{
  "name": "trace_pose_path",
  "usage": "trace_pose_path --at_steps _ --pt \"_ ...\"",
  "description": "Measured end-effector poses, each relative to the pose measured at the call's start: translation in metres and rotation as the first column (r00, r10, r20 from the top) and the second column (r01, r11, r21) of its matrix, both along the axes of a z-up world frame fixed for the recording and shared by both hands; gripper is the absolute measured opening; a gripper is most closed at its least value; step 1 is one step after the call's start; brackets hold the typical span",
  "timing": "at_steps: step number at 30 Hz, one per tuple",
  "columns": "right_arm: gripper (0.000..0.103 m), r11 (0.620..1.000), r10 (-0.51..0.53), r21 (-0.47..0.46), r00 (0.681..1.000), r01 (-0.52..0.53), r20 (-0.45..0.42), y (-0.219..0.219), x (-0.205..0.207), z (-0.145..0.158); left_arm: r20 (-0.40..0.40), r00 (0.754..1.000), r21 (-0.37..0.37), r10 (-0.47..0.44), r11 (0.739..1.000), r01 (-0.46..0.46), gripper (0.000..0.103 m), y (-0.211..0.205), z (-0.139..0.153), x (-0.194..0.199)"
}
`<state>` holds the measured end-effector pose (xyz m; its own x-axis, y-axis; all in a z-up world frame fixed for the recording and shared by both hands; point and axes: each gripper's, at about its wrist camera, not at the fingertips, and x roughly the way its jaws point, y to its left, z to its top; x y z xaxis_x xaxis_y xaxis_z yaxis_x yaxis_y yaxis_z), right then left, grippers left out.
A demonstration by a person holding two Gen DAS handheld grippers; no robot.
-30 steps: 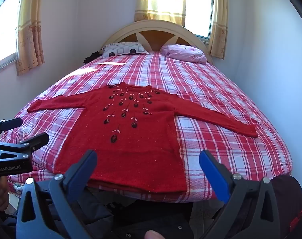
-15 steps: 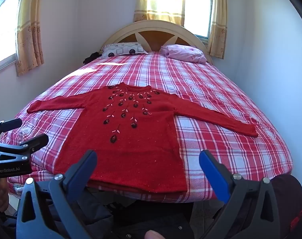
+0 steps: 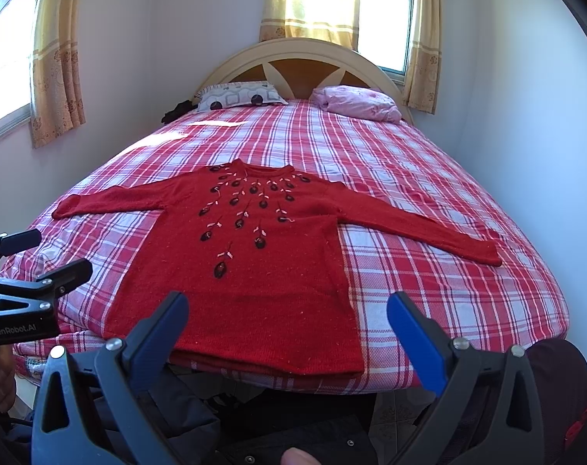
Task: Fold small clothes
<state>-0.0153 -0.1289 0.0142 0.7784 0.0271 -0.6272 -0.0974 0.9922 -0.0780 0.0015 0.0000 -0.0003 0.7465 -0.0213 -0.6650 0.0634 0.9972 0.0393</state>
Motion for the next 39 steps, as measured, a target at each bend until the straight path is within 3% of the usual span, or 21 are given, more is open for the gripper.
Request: trace_pose_path --at_steps 39 --pt "0.103 1.0 -0.012 0.007 1.0 0.013 -0.018 -0.01 0.009 -0.009 -0.008 1.0 -0.003 0.013 1.0 -0.013 0.102 0.005 -0.002 0.006"
